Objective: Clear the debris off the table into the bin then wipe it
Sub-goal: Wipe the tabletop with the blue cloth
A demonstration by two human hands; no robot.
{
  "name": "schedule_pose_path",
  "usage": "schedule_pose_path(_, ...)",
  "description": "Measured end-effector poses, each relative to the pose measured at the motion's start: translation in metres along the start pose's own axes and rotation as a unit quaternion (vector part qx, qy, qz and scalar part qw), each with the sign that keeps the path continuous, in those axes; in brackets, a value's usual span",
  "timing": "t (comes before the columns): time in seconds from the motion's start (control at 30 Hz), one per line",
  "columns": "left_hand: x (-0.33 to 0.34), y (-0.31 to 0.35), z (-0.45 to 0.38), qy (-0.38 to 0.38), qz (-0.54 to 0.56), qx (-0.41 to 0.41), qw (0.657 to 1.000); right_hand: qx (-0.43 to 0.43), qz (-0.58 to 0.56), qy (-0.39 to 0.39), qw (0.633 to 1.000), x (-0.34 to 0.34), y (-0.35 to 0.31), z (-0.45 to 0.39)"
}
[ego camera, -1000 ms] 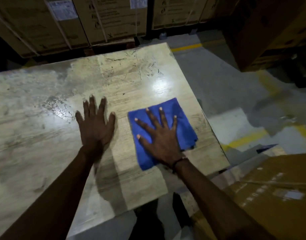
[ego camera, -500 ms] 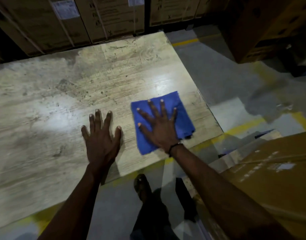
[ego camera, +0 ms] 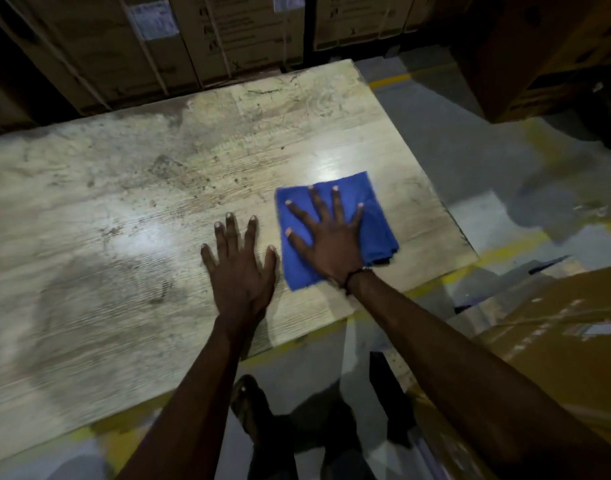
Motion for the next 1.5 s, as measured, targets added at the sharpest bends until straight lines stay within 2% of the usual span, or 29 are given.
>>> schedule_pose_path(0.07, -0.005, -0.008, 0.004, -0.008, 0.012, 0.000, 1.000, -0.085, 0.015, 0.014, 0.996, -0.005, -0.041, 0.020)
schedule_pose_path(0.17, -0.024, -0.032, 0.012, -0.014, -0.018, 0.014, 1.000, -0.110, 0.005, 0.016, 0.994, -0.008, -0.046, 0.029)
schedule_pose_path(0.33, -0.062, -0.097, -0.039, -0.001, -0.001, -0.057, 0.998, 0.015, -0.003, 0.012, 1.000, -0.002, -0.030, -0.058)
schedule_pose_path(0.43, -0.079, -0.131, -0.101, -0.002, -0.008, -0.082, 0.997, 0.060, -0.043, 0.000, 0.997, 0.003, -0.062, -0.106)
schedule_pose_path(0.53, -0.094, -0.159, -0.157, 0.003, -0.009, -0.100, 0.995, -0.026, -0.005, 0.027, 0.999, 0.002, -0.119, -0.101)
schedule_pose_path(0.63, -0.114, -0.179, -0.198, 0.021, -0.004, -0.093, 0.995, -0.099, -0.004, 0.029, 0.995, -0.001, -0.128, -0.094)
schedule_pose_path(0.7, -0.117, -0.182, -0.205, 0.023, -0.009, -0.079, 0.997, -0.080, 0.001, 0.022, 0.997, -0.001, -0.108, -0.110)
schedule_pose_path(0.83, -0.117, -0.183, -0.204, 0.040, -0.027, -0.074, 0.996, 0.049, -0.011, 0.003, 0.999, 0.006, -0.082, -0.192)
schedule_pose_path(0.93, -0.118, -0.184, -0.208, 0.049, -0.029, -0.073, 0.996, 0.107, -0.037, 0.003, 0.993, 0.012, -0.105, -0.243)
schedule_pose_path(1.0, -0.117, -0.185, -0.208, 0.054, -0.031, -0.070, 0.996, 0.071, -0.018, 0.021, 0.997, 0.012, -0.148, -0.255)
schedule_pose_path(1.07, -0.117, -0.186, -0.208, 0.064, -0.041, -0.059, 0.995, -0.030, 0.001, 0.033, 0.999, 0.012, -0.191, -0.253)
schedule_pose_path(1.13, -0.117, -0.186, -0.209, 0.072, -0.042, -0.057, 0.995, -0.101, -0.009, 0.039, 0.994, 0.011, -0.197, -0.250)
schedule_pose_path(1.17, -0.117, -0.186, -0.208, 0.073, -0.044, -0.057, 0.995, -0.108, -0.015, 0.041, 0.993, 0.010, -0.189, -0.252)
schedule_pose_path(1.33, -0.118, -0.182, -0.207, 0.063, -0.023, -0.067, 0.996, 0.017, -0.028, 0.000, 0.999, 0.008, -0.140, -0.313)
schedule_pose_path(1.43, -0.119, -0.182, -0.209, 0.064, -0.016, -0.074, 0.995, 0.065, -0.062, -0.022, 0.996, 0.010, -0.161, -0.343)
schedule_pose_path(1.5, -0.119, -0.182, -0.210, 0.063, -0.016, -0.073, 0.995, 0.029, -0.044, -0.024, 0.998, 0.010, -0.197, -0.341)
Point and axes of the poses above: each hand's wrist, its own z-axis away from the middle knuckle, its own x-axis out of the palm, y = z × x, the point moved 6 cm from there along -z, towards the middle knuckle, and after that the axes turned 14 degrees about z, right-handed, at the moved point
